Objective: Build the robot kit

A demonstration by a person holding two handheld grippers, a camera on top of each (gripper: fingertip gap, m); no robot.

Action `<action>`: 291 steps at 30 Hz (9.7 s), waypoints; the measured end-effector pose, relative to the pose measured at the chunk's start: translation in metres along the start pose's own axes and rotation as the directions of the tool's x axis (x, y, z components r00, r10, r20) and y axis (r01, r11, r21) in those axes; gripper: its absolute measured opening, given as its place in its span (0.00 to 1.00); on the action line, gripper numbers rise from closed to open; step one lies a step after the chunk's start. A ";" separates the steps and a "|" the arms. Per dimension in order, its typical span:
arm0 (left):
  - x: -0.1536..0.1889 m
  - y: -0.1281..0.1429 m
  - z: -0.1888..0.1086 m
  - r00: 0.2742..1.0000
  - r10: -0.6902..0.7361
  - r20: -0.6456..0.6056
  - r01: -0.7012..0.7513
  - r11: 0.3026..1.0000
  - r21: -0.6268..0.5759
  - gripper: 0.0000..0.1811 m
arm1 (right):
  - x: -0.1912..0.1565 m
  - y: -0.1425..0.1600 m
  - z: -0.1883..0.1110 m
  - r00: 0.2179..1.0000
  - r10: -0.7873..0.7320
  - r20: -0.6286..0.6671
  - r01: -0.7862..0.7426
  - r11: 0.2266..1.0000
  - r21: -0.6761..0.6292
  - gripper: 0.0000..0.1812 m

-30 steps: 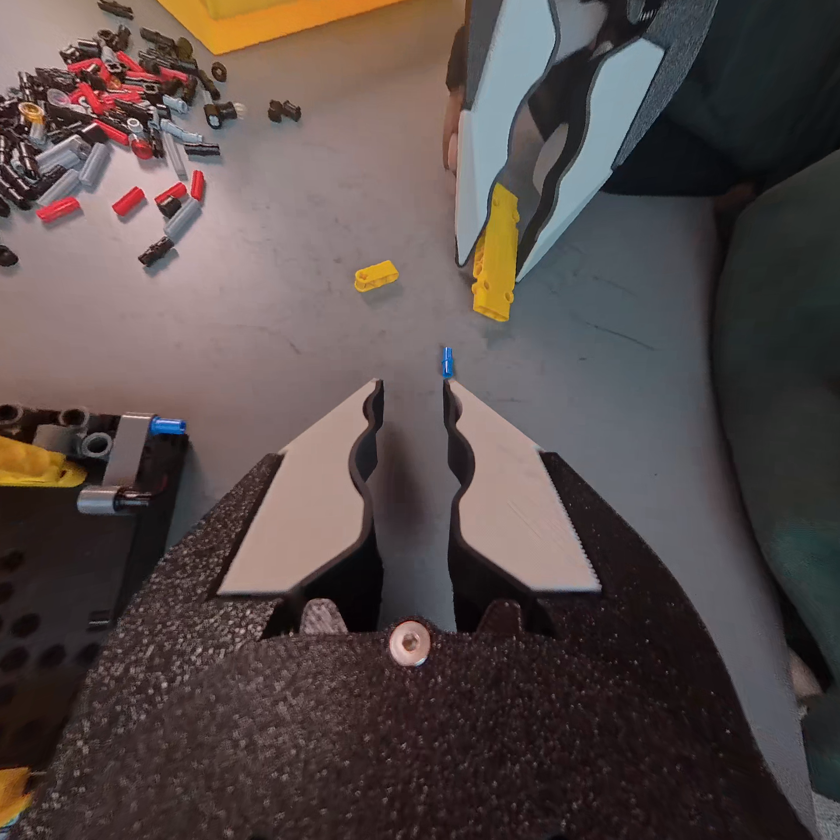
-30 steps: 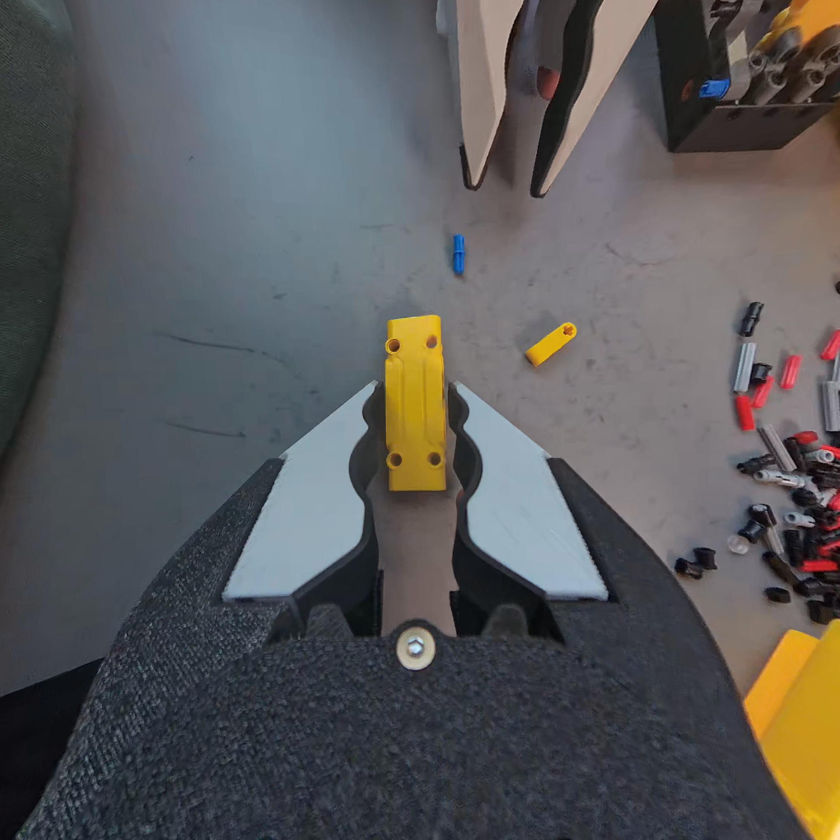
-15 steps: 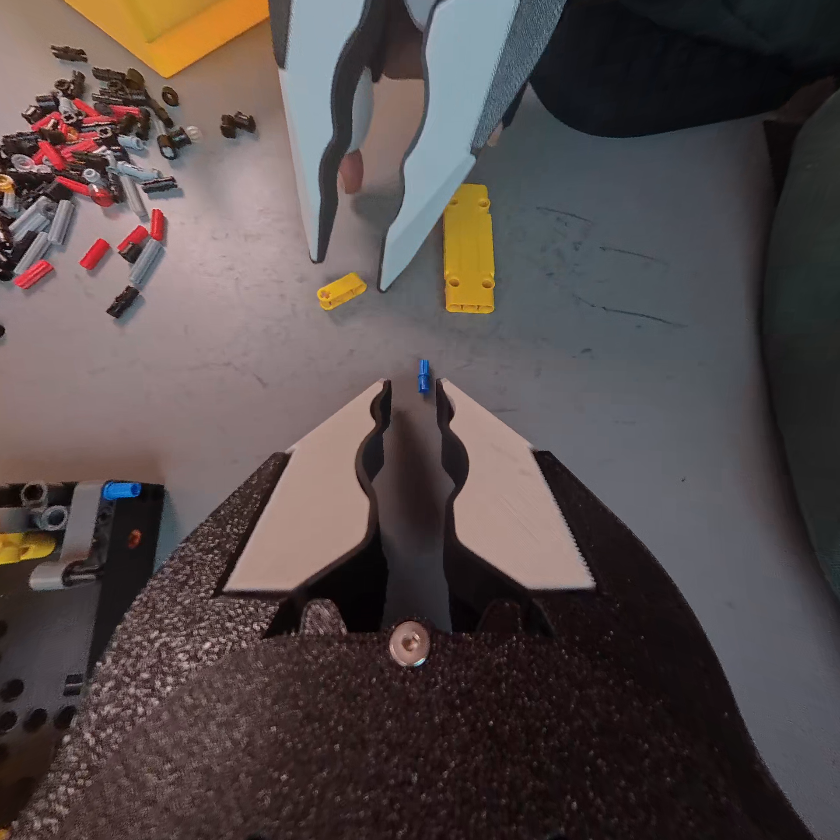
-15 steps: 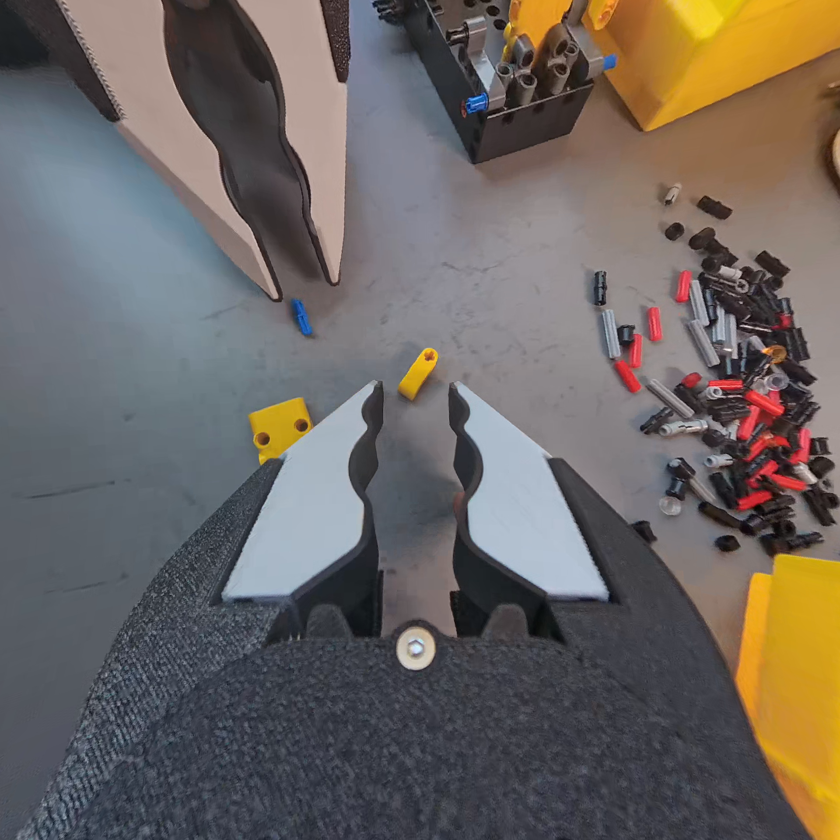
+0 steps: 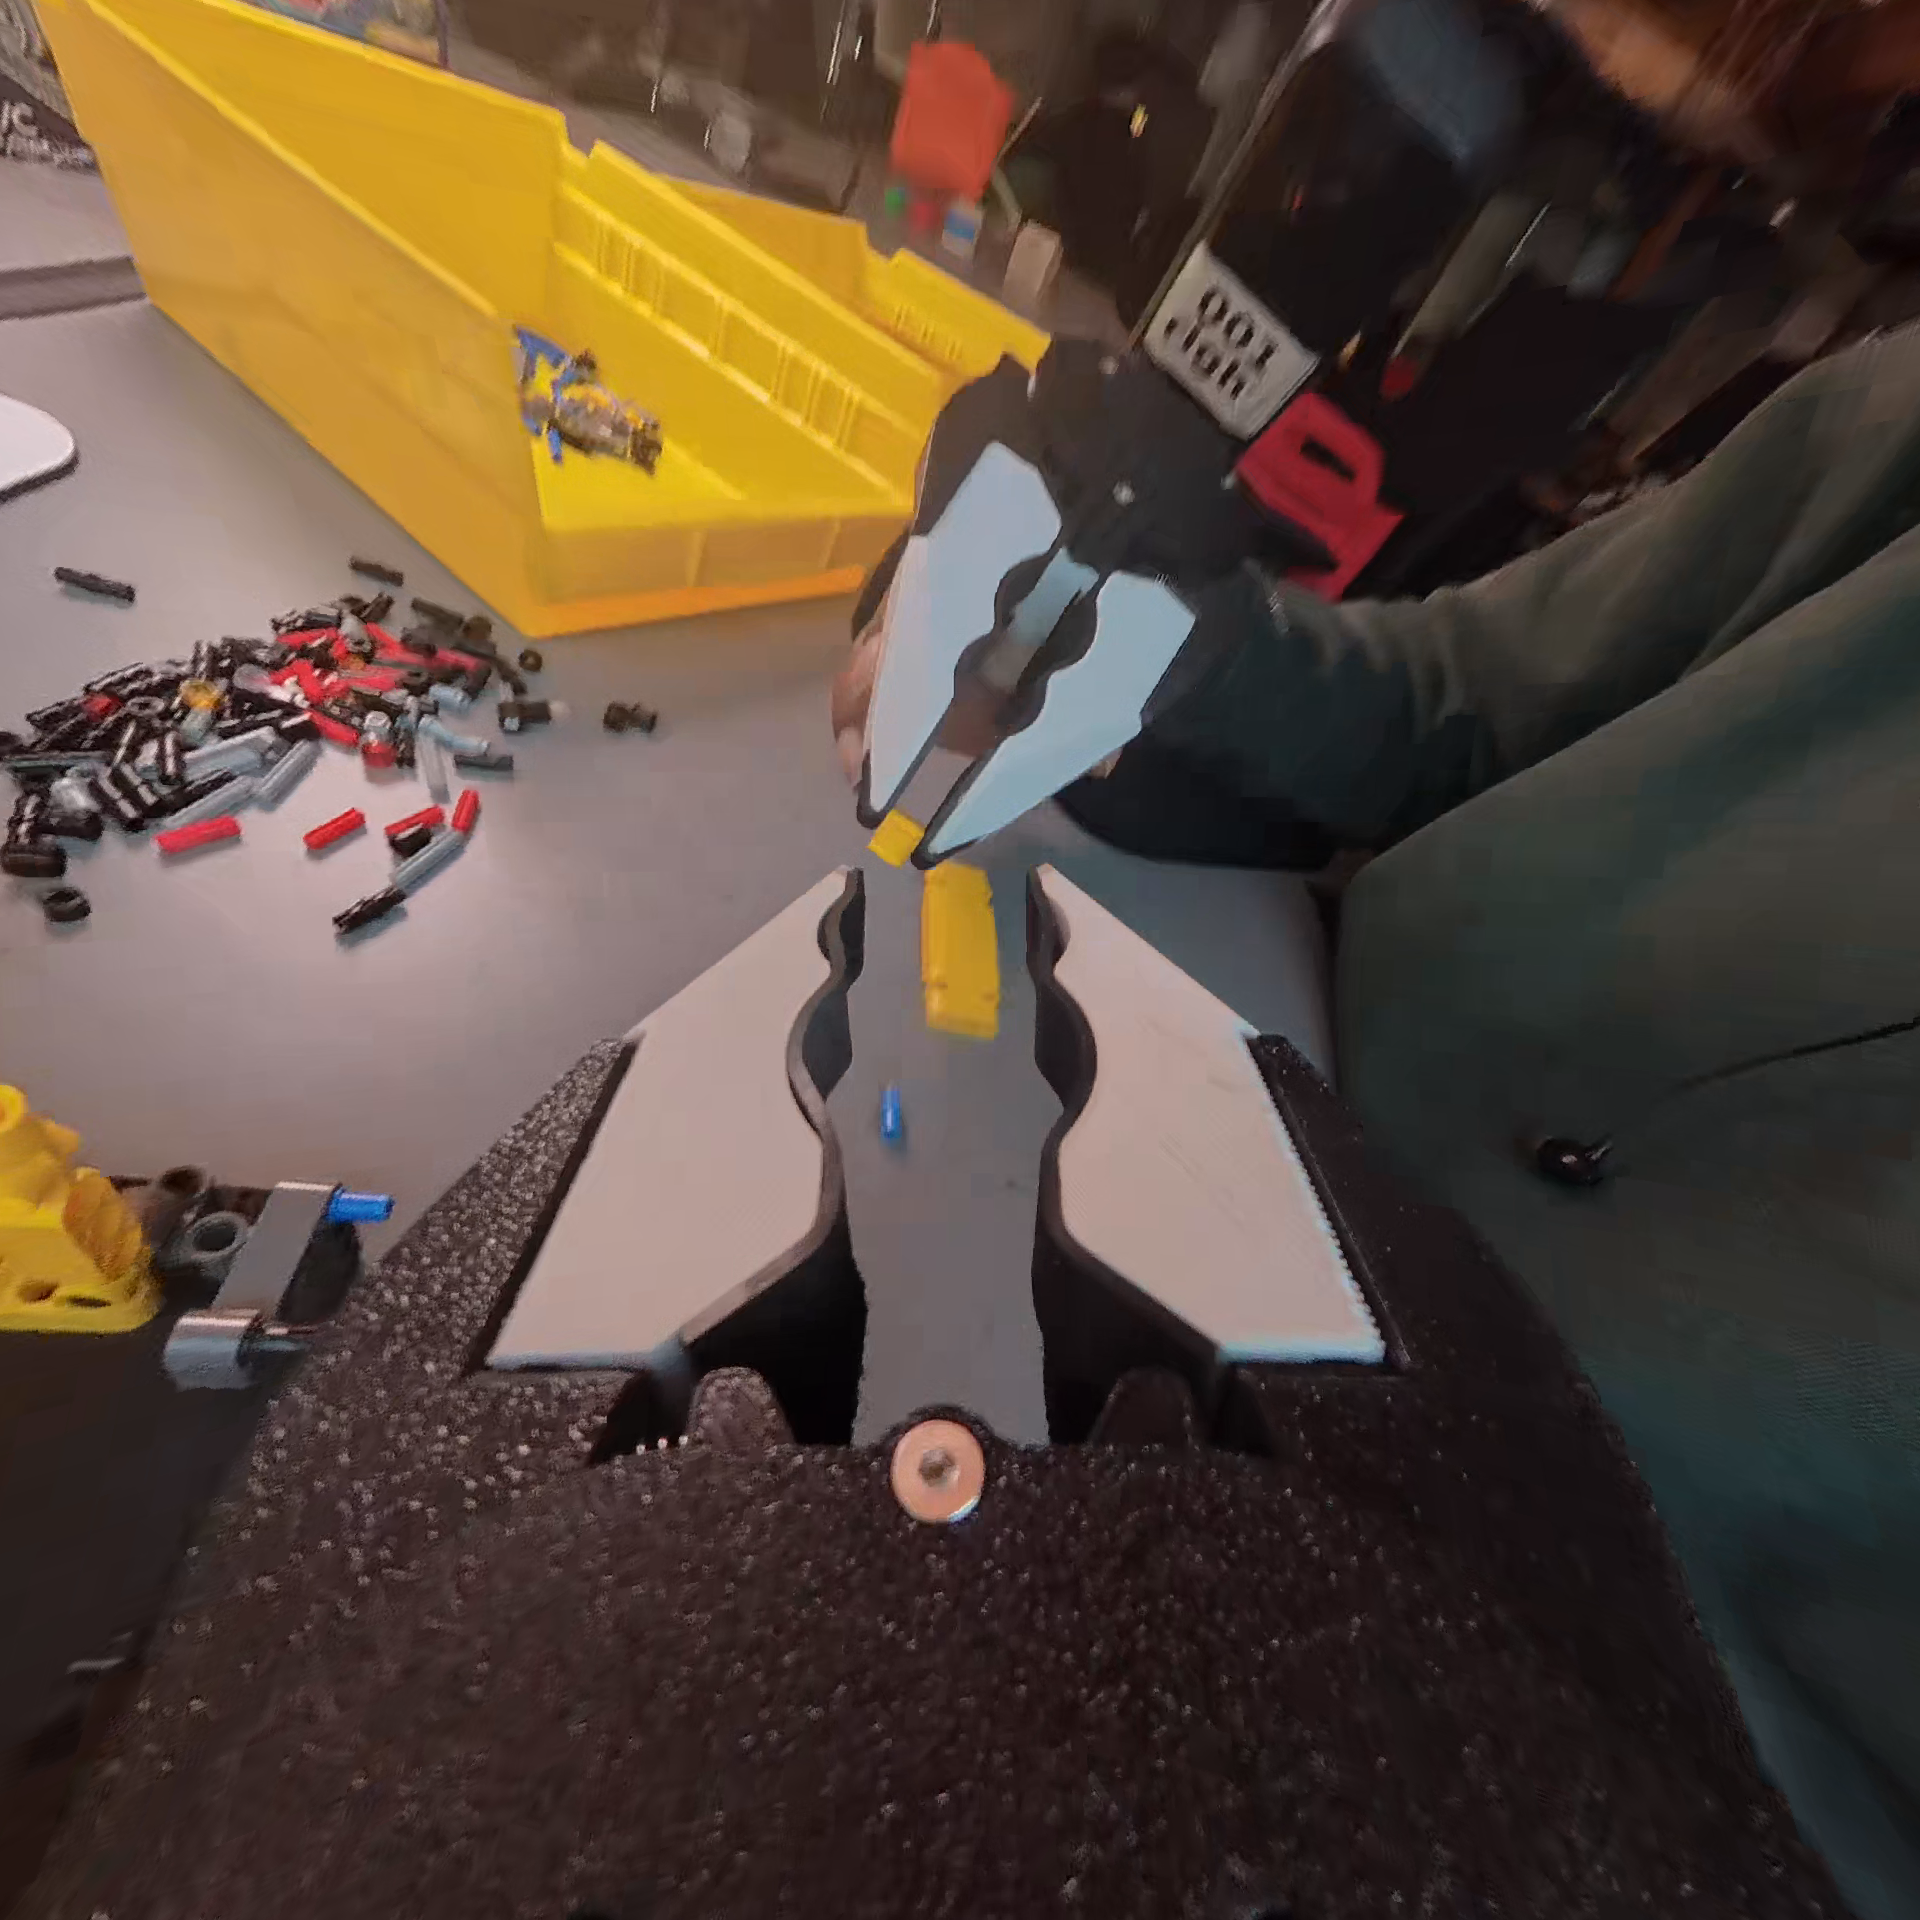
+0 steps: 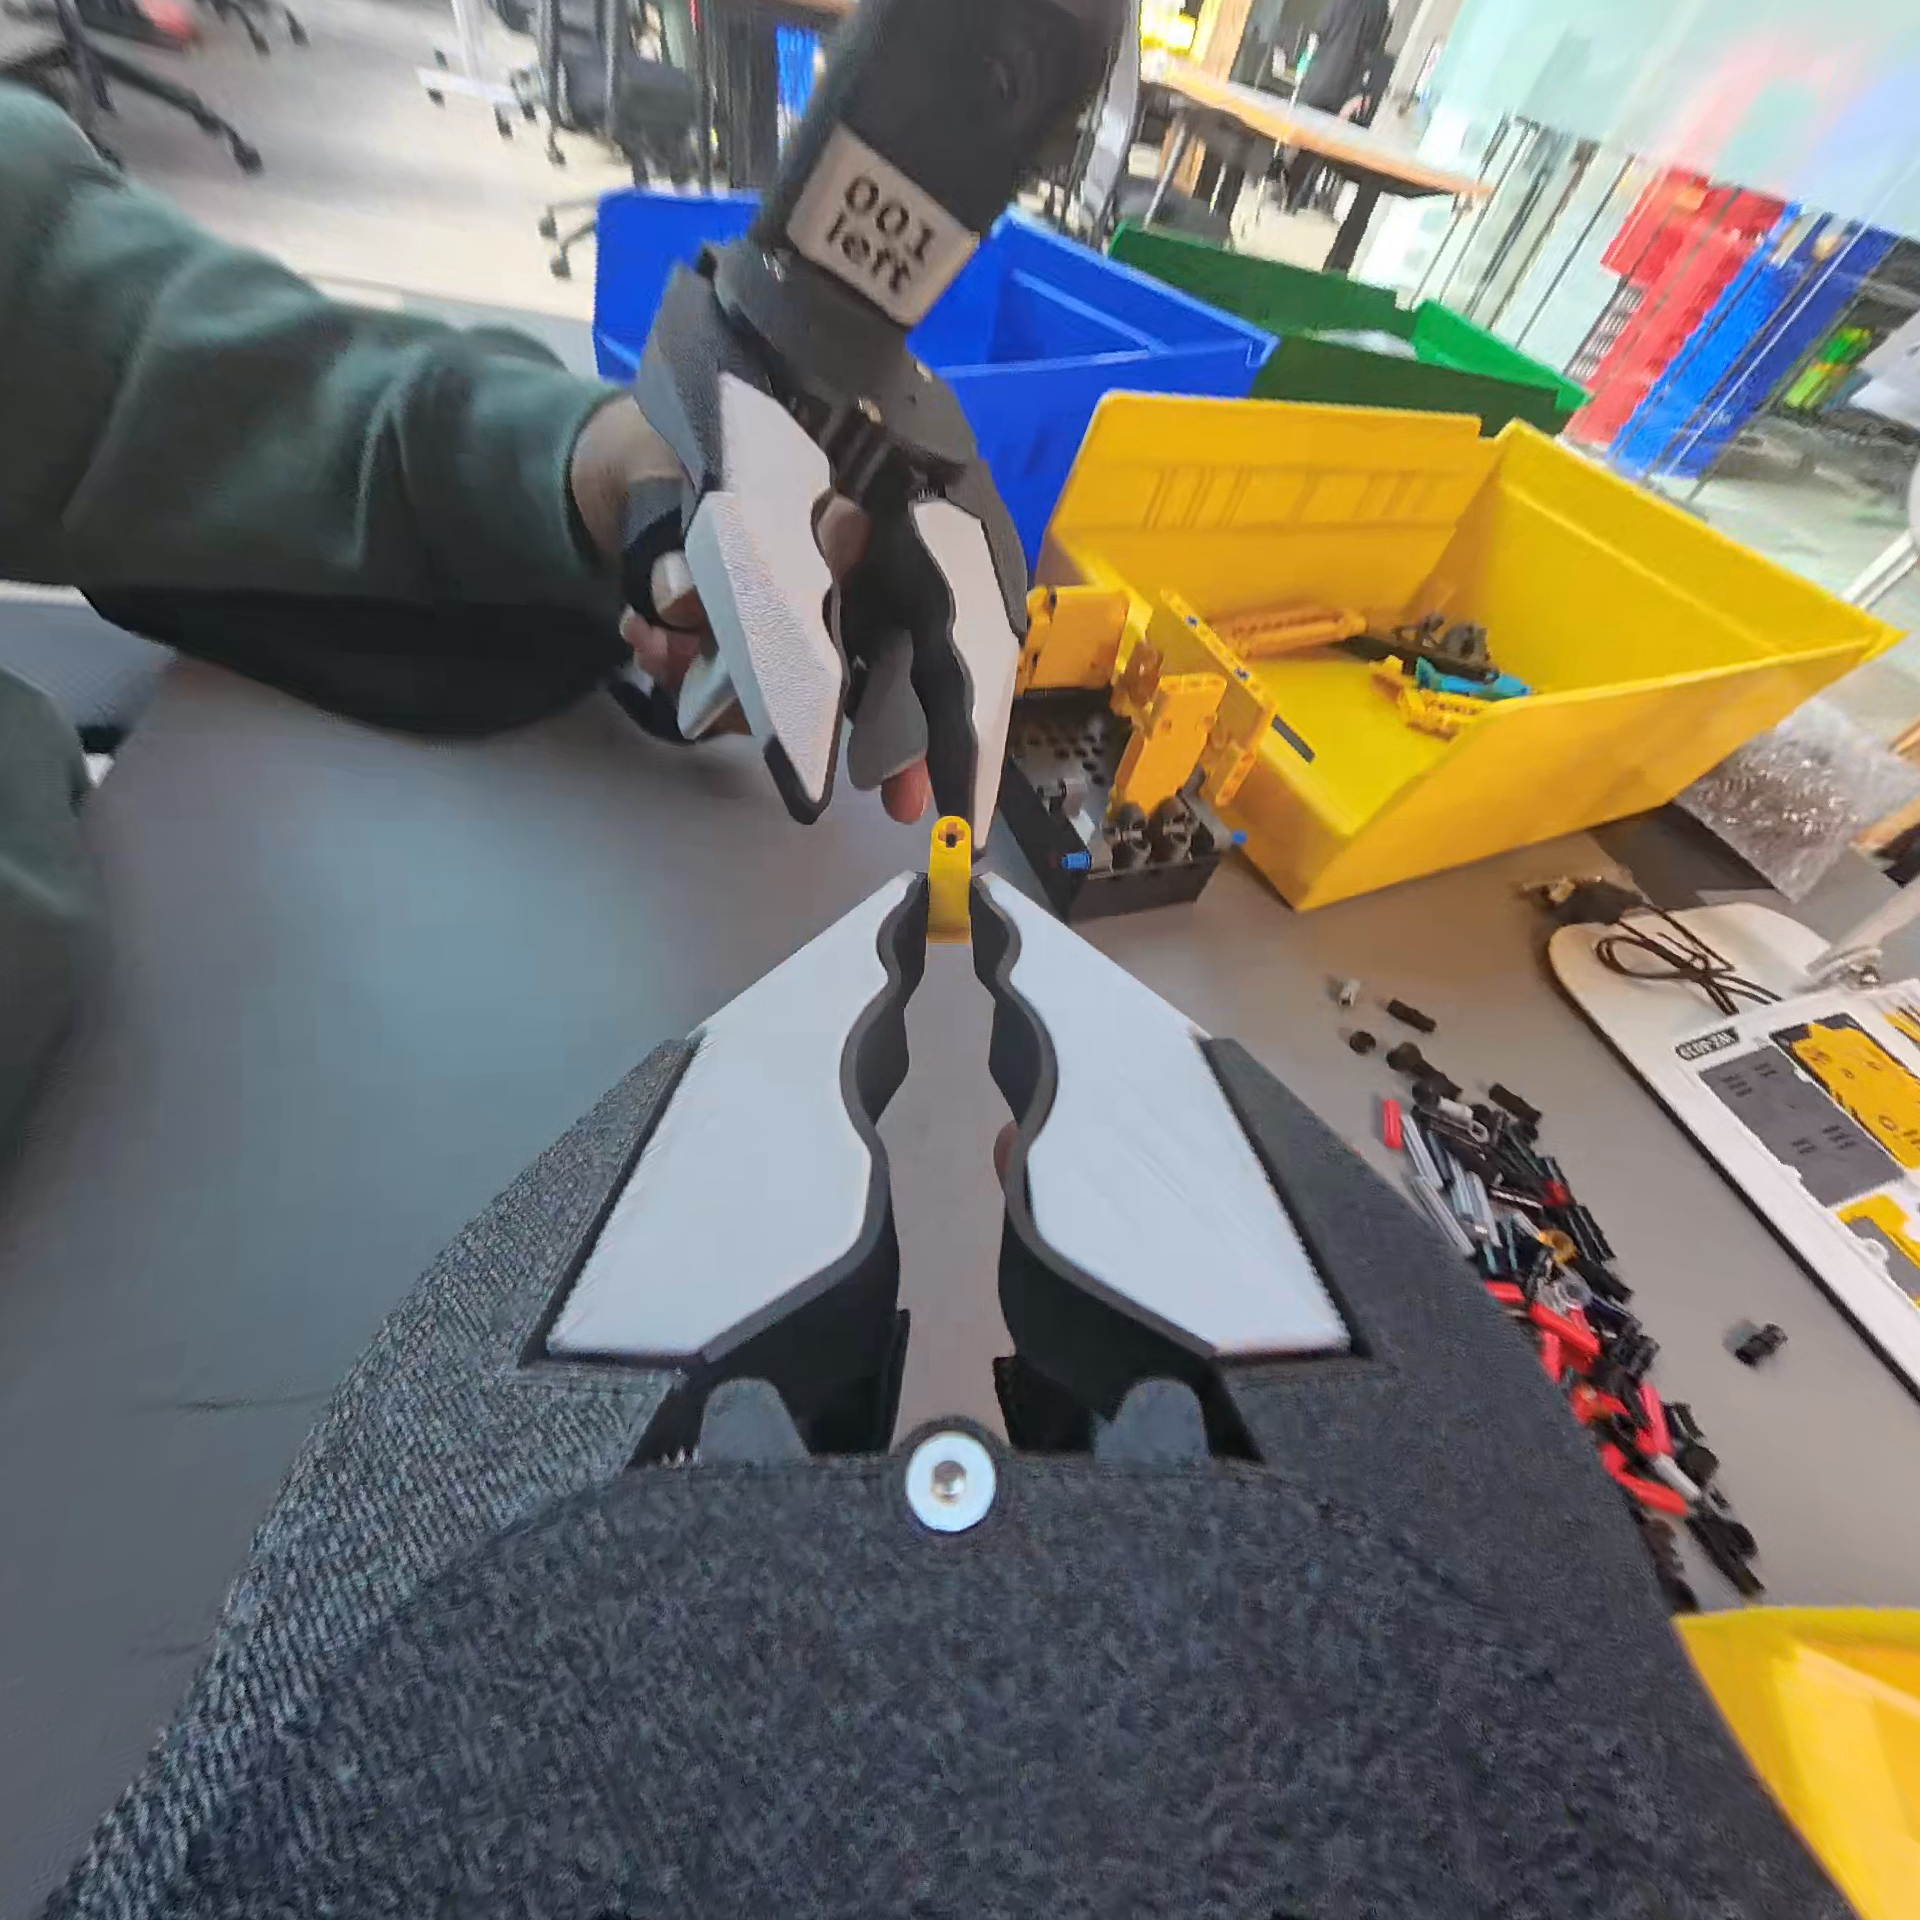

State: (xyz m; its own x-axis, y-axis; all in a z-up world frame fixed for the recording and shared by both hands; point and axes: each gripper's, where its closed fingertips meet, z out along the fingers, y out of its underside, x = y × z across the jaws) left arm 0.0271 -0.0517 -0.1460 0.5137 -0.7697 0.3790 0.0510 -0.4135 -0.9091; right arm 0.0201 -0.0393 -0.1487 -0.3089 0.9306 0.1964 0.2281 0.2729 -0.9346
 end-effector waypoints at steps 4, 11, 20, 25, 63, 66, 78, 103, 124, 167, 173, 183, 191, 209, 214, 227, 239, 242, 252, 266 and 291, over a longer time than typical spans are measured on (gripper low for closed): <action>0.015 -0.032 -0.011 0.988 -0.065 -0.136 0.093 0.974 0.205 0.14 | -0.007 -0.031 -0.002 0.991 0.122 0.049 -0.128 0.976 0.175 0.04; 0.024 -0.041 -0.015 0.984 -0.042 -0.171 0.085 0.962 0.259 0.06 | -0.012 -0.044 0.001 0.970 0.223 0.099 -0.241 0.937 0.254 0.04; 0.021 -0.043 -0.019 0.988 -0.029 -0.152 0.070 0.960 0.272 0.06 | -0.005 -0.052 -0.005 0.974 0.219 0.062 -0.227 0.922 0.313 0.04; 0.013 -0.047 -0.019 0.988 -0.094 -0.122 0.127 0.944 0.303 0.11 | 0.004 -0.054 -0.009 0.990 0.057 -0.127 -0.016 0.953 0.303 0.04; -0.036 0.038 -0.010 0.982 -0.029 0.186 0.071 0.973 -0.221 0.03 | -0.044 0.080 0.025 0.953 0.029 0.301 0.139 0.843 -0.520 0.09; -0.038 0.044 -0.009 0.980 -0.020 0.196 0.071 0.965 -0.252 0.04 | -0.047 0.079 0.029 0.949 0.028 0.314 0.153 0.831 -0.536 0.06; -0.038 0.048 -0.007 0.981 -0.011 0.194 0.064 0.960 -0.272 0.04 | -0.065 0.083 0.000 0.906 -0.003 0.423 0.253 0.805 -0.536 0.06; -0.033 0.052 -0.006 0.986 0.006 0.168 0.045 0.952 -0.302 0.04 | -0.055 0.086 -0.001 0.944 0.015 0.329 0.188 0.795 -0.576 0.06; -0.003 0.015 -0.007 0.998 0.063 0.021 -0.060 0.990 -0.125 0.04 | -0.015 0.022 0.002 0.983 -0.103 0.155 0.143 0.950 -0.279 0.02; -0.026 0.037 -0.002 0.965 -0.231 0.121 0.250 0.953 -0.174 0.03 | -0.006 0.031 0.024 0.654 -0.756 0.019 0.701 0.597 -0.390 0.02; -0.023 0.040 0.000 0.956 -0.279 0.095 0.292 0.939 -0.182 0.03 | -0.008 0.035 0.025 0.673 -0.739 0.032 0.685 0.607 -0.404 0.02; -0.032 0.046 0.001 0.975 -0.015 0.222 0.077 0.958 -0.276 0.03 | -0.010 0.050 0.024 0.895 -0.443 0.049 0.424 0.812 -0.401 0.02; -0.037 0.075 0.000 0.967 -0.055 0.250 0.154 0.906 -0.395 0.04 | -0.013 0.066 0.018 0.992 -0.077 0.101 0.113 0.899 -0.423 0.02; -0.020 0.033 0.001 0.973 -0.210 0.097 0.223 0.961 -0.161 0.09 | -0.013 0.040 0.020 0.985 -0.161 0.066 0.173 0.938 -0.301 0.02; -0.020 0.030 0.005 0.962 -0.260 0.080 0.268 0.956 -0.117 0.03 | -0.011 0.031 0.020 0.977 -0.213 0.035 0.214 0.934 -0.286 0.02; 0.015 -0.024 -0.013 0.835 -0.437 -0.335 0.491 0.866 0.094 0.01 | -0.013 -0.035 0.000 0.970 -0.239 -0.030 0.241 0.967 0.081 0.03; 0.021 -0.033 -0.014 0.750 -0.491 -0.443 0.586 0.804 0.102 0.02 | -0.013 -0.045 -0.005 0.975 -0.220 -0.026 0.222 0.966 0.130 0.02; 0.021 -0.033 -0.014 0.748 -0.501 -0.435 0.594 0.797 0.104 0.01 | -0.012 -0.045 -0.005 0.963 -0.265 -0.052 0.269 0.955 0.126 0.02; 0.023 -0.036 -0.014 0.721 -0.520 -0.458 0.622 0.777 0.098 0.01 | -0.013 -0.047 -0.006 0.931 -0.352 -0.095 0.361 0.926 0.109 0.02; -0.031 0.018 -0.016 0.980 -0.073 0.186 0.098 0.986 -0.134 0.08 | 0.017 -0.016 -0.006 0.986 -0.154 -0.069 0.155 0.988 0.010 0.02; -0.054 0.084 -0.002 0.833 0.292 0.471 0.016 0.837 -0.547 0.17 | 0.038 0.021 -0.007 0.992 -0.085 -0.095 0.073 0.990 -0.122 0.02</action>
State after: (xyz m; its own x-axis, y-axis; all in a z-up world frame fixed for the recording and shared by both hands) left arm 0.0021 -0.0454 -0.2424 0.8457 -0.5327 -0.0310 -0.4174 -0.6243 -0.6603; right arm 0.0201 0.0033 -0.1587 -0.2376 0.9232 0.3020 0.3158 0.3675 -0.8748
